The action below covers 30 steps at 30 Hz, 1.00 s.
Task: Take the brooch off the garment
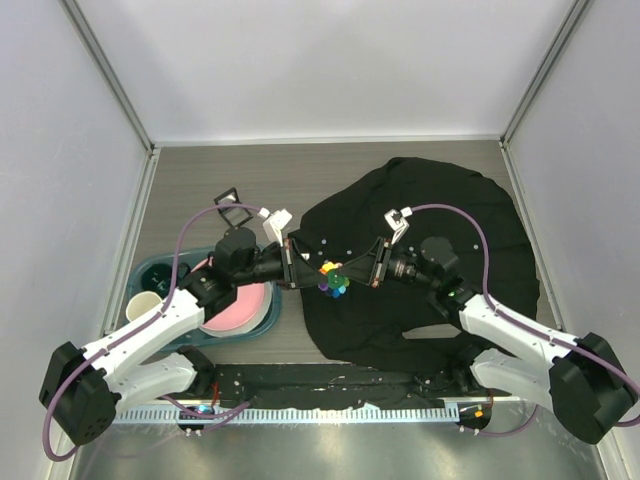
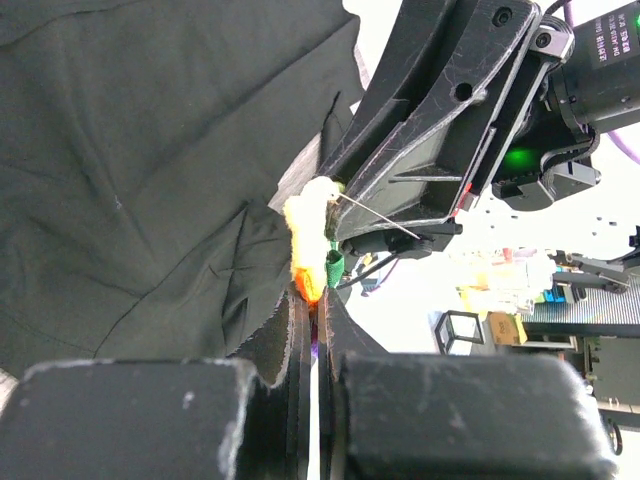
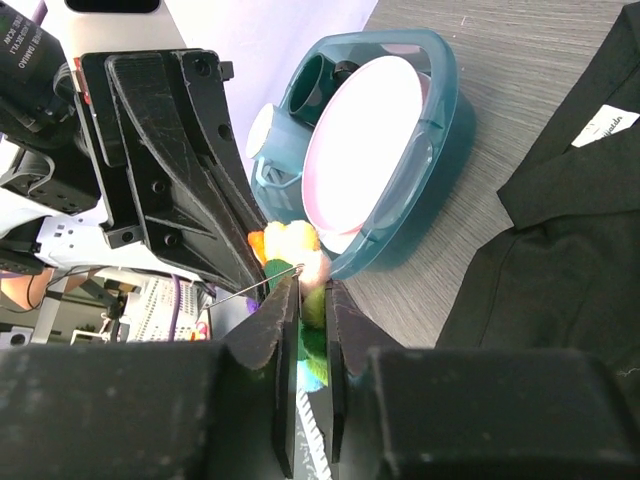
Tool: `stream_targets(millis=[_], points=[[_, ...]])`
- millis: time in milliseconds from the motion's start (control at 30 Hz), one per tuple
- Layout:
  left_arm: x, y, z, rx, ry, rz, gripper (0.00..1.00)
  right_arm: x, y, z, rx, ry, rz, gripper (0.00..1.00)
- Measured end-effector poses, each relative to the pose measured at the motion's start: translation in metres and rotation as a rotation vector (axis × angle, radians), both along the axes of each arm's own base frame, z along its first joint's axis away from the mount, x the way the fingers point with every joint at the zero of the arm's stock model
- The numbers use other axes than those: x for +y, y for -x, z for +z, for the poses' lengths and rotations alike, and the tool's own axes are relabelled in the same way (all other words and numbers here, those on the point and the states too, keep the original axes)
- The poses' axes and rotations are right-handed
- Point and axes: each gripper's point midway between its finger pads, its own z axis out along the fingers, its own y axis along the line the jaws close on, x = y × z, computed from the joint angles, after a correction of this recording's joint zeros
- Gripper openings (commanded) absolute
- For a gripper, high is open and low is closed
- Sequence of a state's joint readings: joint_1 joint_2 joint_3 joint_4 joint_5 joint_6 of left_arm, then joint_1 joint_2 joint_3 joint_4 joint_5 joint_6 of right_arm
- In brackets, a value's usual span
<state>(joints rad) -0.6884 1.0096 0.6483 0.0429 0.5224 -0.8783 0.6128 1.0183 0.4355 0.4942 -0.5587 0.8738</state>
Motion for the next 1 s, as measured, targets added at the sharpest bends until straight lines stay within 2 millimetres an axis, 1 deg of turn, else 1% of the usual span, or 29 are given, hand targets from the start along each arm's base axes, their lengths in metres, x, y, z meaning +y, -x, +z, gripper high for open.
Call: stream_targets(millis=[133, 200, 233, 300, 333, 400, 433, 533, 700, 800, 833, 900, 967, 1000], points=[[0.001, 0.001, -0.002, 0.013, -0.005, 0.001, 0.01, 0.000, 0.000, 0.001, -0.014, -0.015, 0.000, 0.02], [0.001, 0.001, -0.001, 0.018, -0.002, 0.000, 0.04, 0.000, 0.000, 0.003, -0.021, -0.028, 0.001, 0.01], [0.001, 0.002, -0.001, 0.022, 0.000, -0.002, 0.09, 0.000, 0.000, 0.004, -0.025, -0.035, 0.001, 0.01], [0.001, 0.003, -0.002, 0.034, 0.008, -0.002, 0.15, 0.000, 0.001, 0.004, -0.030, -0.042, 0.006, 0.01], [0.001, 0.003, -0.003, 0.040, 0.013, -0.002, 0.21, 0.001, 0.001, 0.004, -0.033, -0.045, 0.010, 0.01], [0.001, 0.005, -0.007, 0.061, 0.020, -0.001, 0.28, 0.003, 0.003, 0.003, -0.034, -0.047, 0.019, 0.01], [0.001, 0.006, -0.009, 0.071, 0.024, -0.002, 0.34, 0.005, 0.006, 0.003, -0.034, -0.049, 0.034, 0.01], [-0.001, 0.009, -0.008, 0.085, 0.048, -0.016, 0.38, 0.010, 0.014, 0.005, -0.041, -0.058, 0.072, 0.01], [-0.004, 0.009, 0.001, 0.074, 0.086, -0.018, 0.35, 0.012, 0.023, 0.009, -0.052, -0.069, 0.115, 0.01], [-0.005, 0.009, 0.006, 0.069, 0.101, -0.019, 0.30, 0.013, 0.028, 0.010, -0.056, -0.072, 0.134, 0.01], [-0.005, 0.009, 0.007, 0.069, 0.105, -0.018, 0.27, 0.013, 0.028, 0.010, -0.058, -0.072, 0.136, 0.01], [-0.005, 0.009, 0.008, 0.068, 0.107, -0.019, 0.24, 0.013, 0.029, 0.010, -0.059, -0.072, 0.138, 0.01], [-0.005, 0.009, 0.008, 0.068, 0.108, -0.019, 0.23, 0.013, 0.029, 0.010, -0.058, -0.072, 0.138, 0.01], [-0.005, 0.009, 0.008, 0.068, 0.108, -0.019, 0.24, 0.012, 0.029, 0.010, -0.058, -0.071, 0.137, 0.01]])
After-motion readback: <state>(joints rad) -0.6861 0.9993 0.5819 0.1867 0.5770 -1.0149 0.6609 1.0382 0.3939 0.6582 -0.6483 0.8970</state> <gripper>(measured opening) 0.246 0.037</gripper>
